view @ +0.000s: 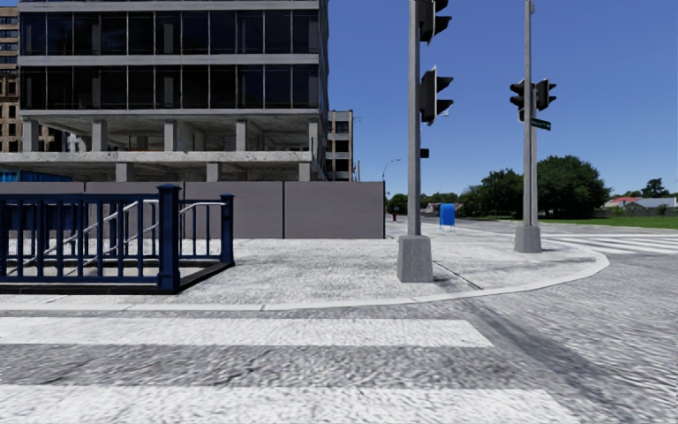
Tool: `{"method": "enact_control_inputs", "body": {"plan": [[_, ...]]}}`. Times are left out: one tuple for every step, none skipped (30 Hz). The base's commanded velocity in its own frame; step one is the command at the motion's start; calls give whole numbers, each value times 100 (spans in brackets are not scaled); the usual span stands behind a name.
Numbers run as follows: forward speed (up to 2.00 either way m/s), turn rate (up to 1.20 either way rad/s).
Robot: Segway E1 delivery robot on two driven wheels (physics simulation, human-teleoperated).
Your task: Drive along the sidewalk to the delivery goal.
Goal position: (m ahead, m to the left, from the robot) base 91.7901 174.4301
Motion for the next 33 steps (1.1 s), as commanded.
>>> {"method": "enact_control_inputs", "body": {"plan": [[200, 0], [200, 0], [200, 0], [200, 0], [200, 0], [200, 0], [200, 0], [200, 0], [200, 0], [200, 0], [200, 0], [200, 0], [200, 0], [200, 0], [200, 0], [200, 0], [200, 0], [200, 0], [200, 6], [200, 6], [200, 10], [200, 17], [200, 18], [200, 19], [200, 19], [194, 19], [187, 19], [180, 19], [180, 19], [156, 27], [156, 27], [156, 27], [156, 27]]}}
